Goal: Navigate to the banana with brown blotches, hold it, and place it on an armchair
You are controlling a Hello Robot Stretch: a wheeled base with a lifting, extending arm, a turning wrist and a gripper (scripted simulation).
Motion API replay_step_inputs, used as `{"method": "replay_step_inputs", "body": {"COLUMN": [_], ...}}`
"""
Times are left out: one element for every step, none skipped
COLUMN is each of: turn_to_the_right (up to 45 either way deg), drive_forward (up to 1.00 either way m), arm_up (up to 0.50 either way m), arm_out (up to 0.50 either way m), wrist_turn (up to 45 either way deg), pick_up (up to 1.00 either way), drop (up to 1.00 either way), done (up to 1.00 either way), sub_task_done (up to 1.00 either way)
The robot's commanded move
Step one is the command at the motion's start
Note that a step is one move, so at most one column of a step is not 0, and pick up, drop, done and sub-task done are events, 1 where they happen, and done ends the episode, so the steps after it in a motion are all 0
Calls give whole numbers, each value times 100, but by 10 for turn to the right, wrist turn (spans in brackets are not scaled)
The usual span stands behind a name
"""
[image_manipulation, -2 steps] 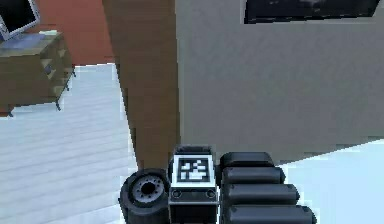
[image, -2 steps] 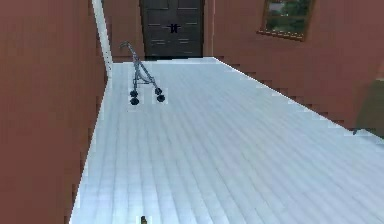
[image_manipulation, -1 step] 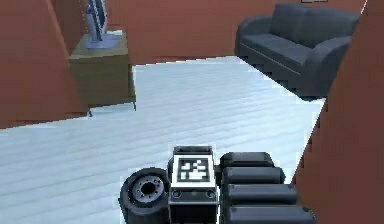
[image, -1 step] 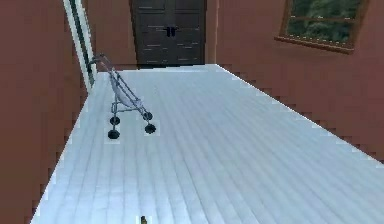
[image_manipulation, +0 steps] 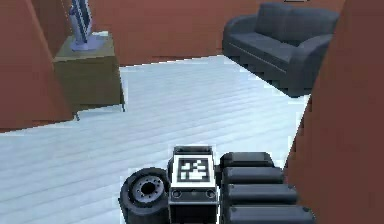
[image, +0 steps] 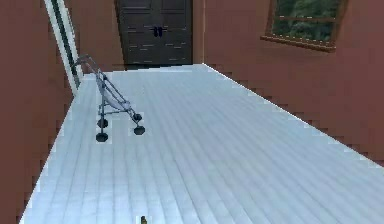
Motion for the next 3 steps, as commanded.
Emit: {"method": "replay_step_inputs", "body": {"turn_to_the_right": [0,0,150], "drive_forward": [100,100,0], "arm_up": [0,0,0], "arm_out": [0,0,0], "wrist_turn": [0,0,0], "pick_up": [0,0,0], "drop": [0,0,0], "done": [0,0,0], "sub_task_done": [0,0,0]}}
